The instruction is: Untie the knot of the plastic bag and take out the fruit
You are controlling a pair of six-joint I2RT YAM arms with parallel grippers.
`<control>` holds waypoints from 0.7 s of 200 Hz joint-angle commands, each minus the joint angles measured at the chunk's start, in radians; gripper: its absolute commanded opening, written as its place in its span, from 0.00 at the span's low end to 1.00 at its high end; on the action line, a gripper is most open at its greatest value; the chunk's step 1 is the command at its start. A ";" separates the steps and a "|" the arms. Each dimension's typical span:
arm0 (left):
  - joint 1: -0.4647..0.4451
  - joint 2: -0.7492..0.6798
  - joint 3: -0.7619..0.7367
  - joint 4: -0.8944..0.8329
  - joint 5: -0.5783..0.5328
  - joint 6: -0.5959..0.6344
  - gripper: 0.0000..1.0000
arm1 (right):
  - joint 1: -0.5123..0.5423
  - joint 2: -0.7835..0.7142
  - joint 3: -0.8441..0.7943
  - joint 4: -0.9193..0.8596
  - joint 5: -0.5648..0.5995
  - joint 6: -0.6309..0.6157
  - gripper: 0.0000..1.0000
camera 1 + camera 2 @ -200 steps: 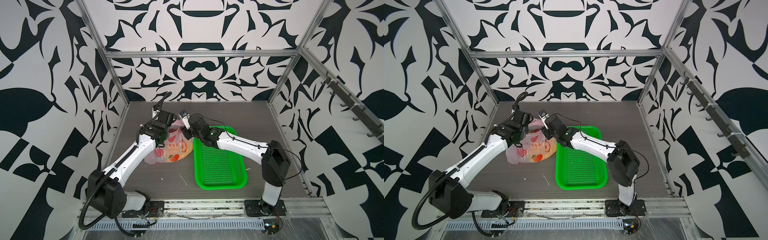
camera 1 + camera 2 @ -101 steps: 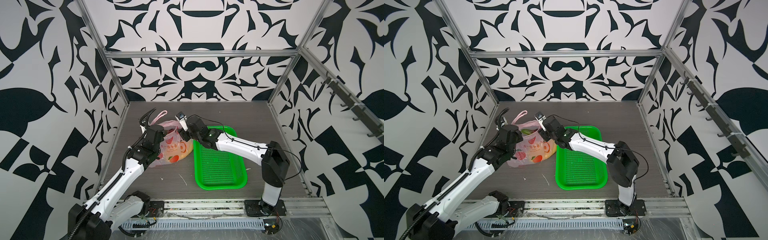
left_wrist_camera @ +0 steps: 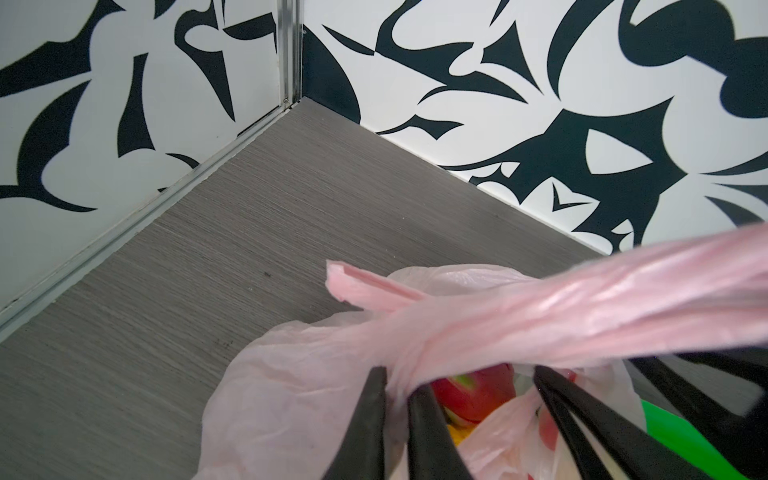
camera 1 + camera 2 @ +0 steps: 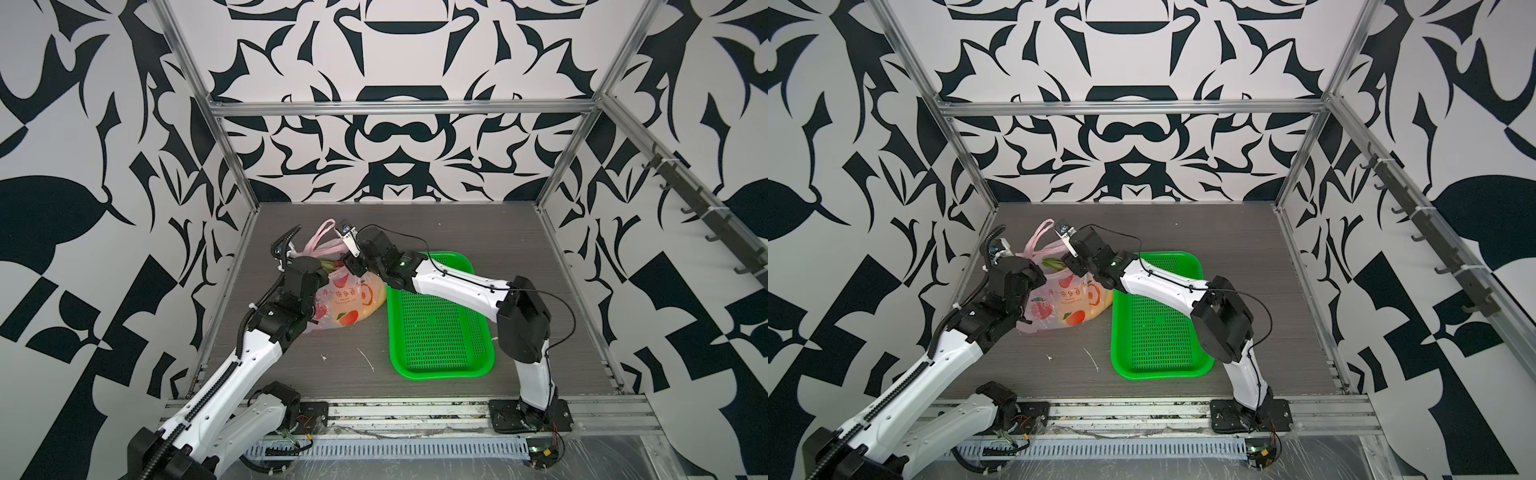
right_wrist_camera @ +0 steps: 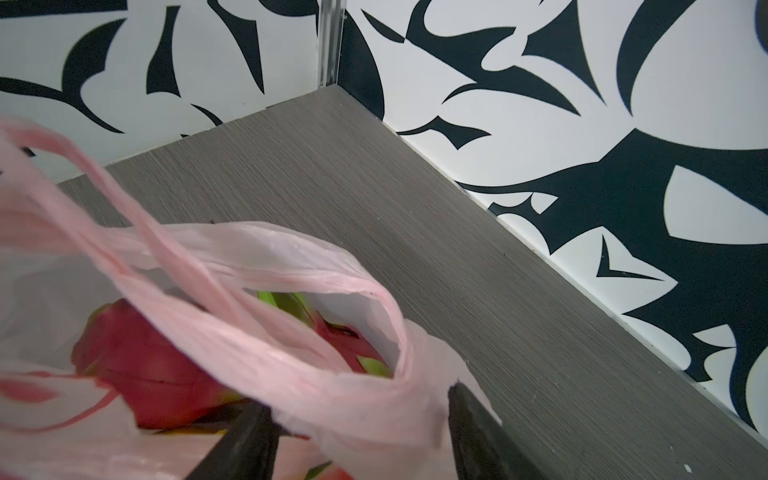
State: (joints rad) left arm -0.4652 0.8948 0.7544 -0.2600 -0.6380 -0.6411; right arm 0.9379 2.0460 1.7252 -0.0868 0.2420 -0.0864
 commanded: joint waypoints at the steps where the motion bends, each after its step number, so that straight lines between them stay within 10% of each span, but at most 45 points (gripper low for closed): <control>1: 0.000 -0.040 -0.021 0.006 0.011 -0.031 0.14 | 0.003 0.006 0.066 0.033 0.082 -0.012 0.68; 140: 0.002 -0.216 -0.100 -0.143 0.018 -0.124 0.16 | -0.042 -0.139 -0.004 -0.157 0.134 0.128 0.14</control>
State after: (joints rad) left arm -0.4652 0.7036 0.6724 -0.3340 -0.6277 -0.7242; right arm 0.9051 1.9804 1.7271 -0.1722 0.3943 -0.0032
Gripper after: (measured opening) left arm 0.152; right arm 0.155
